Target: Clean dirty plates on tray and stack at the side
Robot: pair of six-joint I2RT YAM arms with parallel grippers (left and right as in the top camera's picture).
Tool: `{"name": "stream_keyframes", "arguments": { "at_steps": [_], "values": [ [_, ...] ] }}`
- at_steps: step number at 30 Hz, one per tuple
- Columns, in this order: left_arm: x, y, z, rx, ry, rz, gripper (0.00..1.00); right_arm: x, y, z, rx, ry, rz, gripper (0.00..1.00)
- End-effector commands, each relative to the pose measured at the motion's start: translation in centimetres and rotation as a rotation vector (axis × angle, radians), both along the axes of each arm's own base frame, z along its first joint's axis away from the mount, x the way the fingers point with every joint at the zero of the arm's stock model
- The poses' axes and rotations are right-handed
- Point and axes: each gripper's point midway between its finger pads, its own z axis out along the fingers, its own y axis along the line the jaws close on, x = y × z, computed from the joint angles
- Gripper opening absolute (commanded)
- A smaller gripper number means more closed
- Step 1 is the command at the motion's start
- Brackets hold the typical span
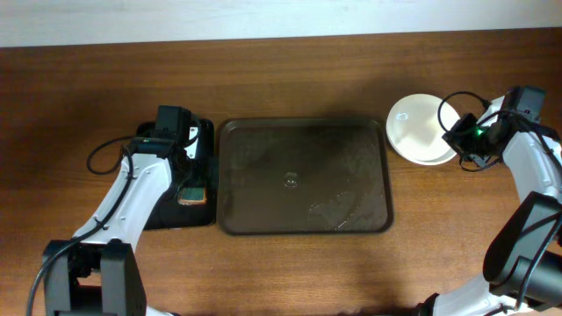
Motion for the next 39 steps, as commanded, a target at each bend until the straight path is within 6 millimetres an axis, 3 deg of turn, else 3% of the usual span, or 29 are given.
{"name": "stream_keyframes", "arguments": {
  "at_steps": [1, 6, 7, 8, 12, 15, 20, 22, 30, 33, 39],
  "values": [
    [1.6, -0.3, 1.1, -0.022, -0.069, 0.009, 0.99, -0.8, 3.8, 0.7, 0.032, -0.003, 0.219, 0.34],
    [3.9, -1.7, 4.6, -0.103, -0.136, 0.019, 1.0, -3.9, 8.1, 3.1, -0.192, 0.192, 0.402, 0.5],
    [2.6, -1.4, 5.0, -0.108, -0.077, 0.052, 0.99, -5.6, 10.0, 3.9, -0.237, 0.237, 0.462, 0.95],
    [1.6, -1.2, 5.2, -0.109, -0.048, 0.058, 0.99, -6.4, 10.9, 4.4, -0.245, 0.251, 0.49, 0.99],
    [-2.0, -0.9, 8.3, -0.122, -0.095, 0.055, 0.99, -9.0, 14.1, 7.6, -0.283, 0.119, 0.538, 0.99],
    [-5.8, -0.4, 11.5, -0.134, -0.388, 0.018, 1.0, -12.6, 13.3, 11.6, -0.4, -0.159, 0.49, 0.99],
    [-10.6, 0.0, 14.1, -0.161, -0.653, 0.005, 0.99, -18.1, 12.6, 15.8, -0.474, -0.401, 0.418, 0.99],
    [-10.9, 0.0, 14.8, -0.165, -0.688, 0.003, 1.0, -18.6, 12.5, 16.5, -0.48, -0.434, 0.41, 0.99],
    [-11.1, 0.0, 14.5, -0.163, -0.672, 0.004, 0.99, -18.2, 12.1, 15.6, -0.501, -0.39, 0.421, 0.99],
    [-11.1, 0.0, 14.5, -0.163, -0.672, 0.004, 0.99, -18.5, 11.6, 17.5, -0.582, -0.573, 0.375, 0.99],
    [-11.1, 0.0, 14.5, -0.163, -0.672, 0.004, 0.99, -17.0, 11.8, 16.6, -0.66, -1.1, 0.212, 0.98]
  ]
}}
